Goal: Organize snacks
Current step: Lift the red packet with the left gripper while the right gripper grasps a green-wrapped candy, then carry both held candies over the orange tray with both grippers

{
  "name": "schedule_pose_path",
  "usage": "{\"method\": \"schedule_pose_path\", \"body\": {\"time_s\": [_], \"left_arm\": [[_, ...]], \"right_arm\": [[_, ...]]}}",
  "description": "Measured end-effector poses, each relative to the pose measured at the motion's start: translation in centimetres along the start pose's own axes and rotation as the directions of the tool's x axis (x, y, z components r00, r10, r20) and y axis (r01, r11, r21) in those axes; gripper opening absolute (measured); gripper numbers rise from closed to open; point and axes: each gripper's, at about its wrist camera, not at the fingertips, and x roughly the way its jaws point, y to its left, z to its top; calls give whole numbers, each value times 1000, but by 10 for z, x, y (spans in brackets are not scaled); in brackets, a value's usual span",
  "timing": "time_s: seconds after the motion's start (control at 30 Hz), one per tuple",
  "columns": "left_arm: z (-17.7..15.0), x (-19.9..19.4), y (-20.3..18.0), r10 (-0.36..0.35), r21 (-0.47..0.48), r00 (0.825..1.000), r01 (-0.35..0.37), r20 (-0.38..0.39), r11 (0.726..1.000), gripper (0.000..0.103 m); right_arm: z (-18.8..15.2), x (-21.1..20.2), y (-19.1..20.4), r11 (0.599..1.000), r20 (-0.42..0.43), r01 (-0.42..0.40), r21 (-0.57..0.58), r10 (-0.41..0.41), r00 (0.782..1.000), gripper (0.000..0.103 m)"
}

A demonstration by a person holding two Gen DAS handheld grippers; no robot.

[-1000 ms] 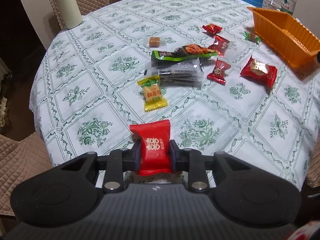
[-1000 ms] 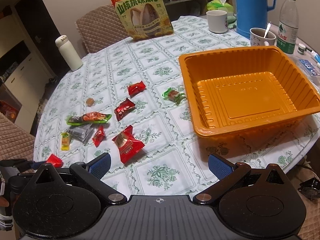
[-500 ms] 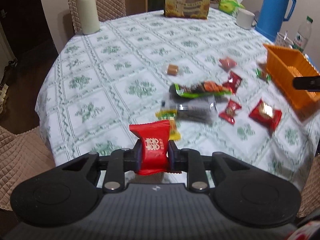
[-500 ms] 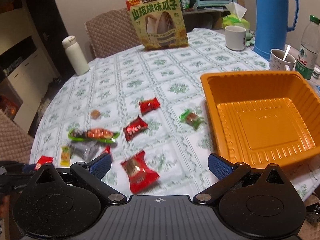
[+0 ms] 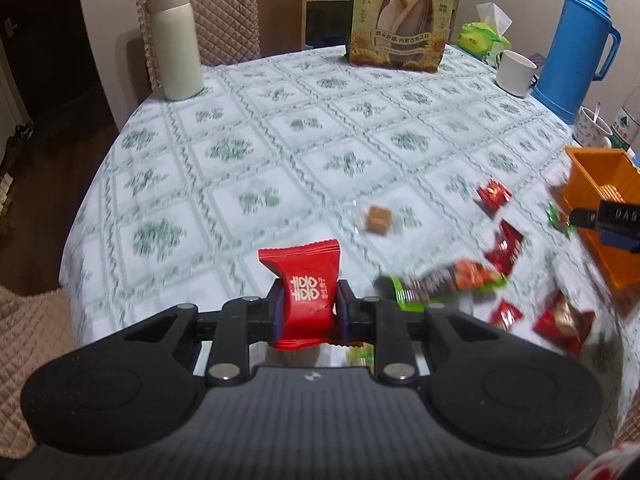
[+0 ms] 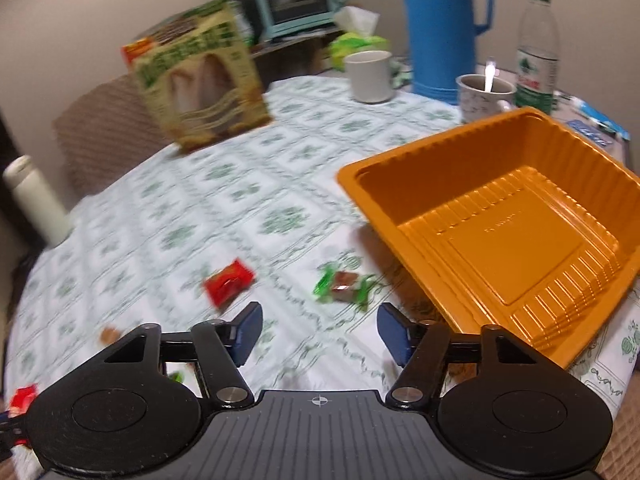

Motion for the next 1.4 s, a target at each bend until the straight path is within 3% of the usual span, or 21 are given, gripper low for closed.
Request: {"method": "schedule_pose_path", "body": {"time_s": [0.3,0.7,1.1,1.4], "left_arm": [[33,35,-3,-37,23,999,37,-1,999,23],[46,53,-8,-75,36,997,75,-3,997,23],[46,53,-10,-95,33,995,96,-6,995,23],[46,45,-16,-105,27,994,105,2,994,23]], "right_arm": [[-1,35,16,987,21,147,64,-149,989,56],[-2,64,28,957,18,279,80,-282,959,48],[-6,68,33,964,36,266,5,-266,963,27],[-4,54,33,982,18,190,-20,-190,982,26]]}}
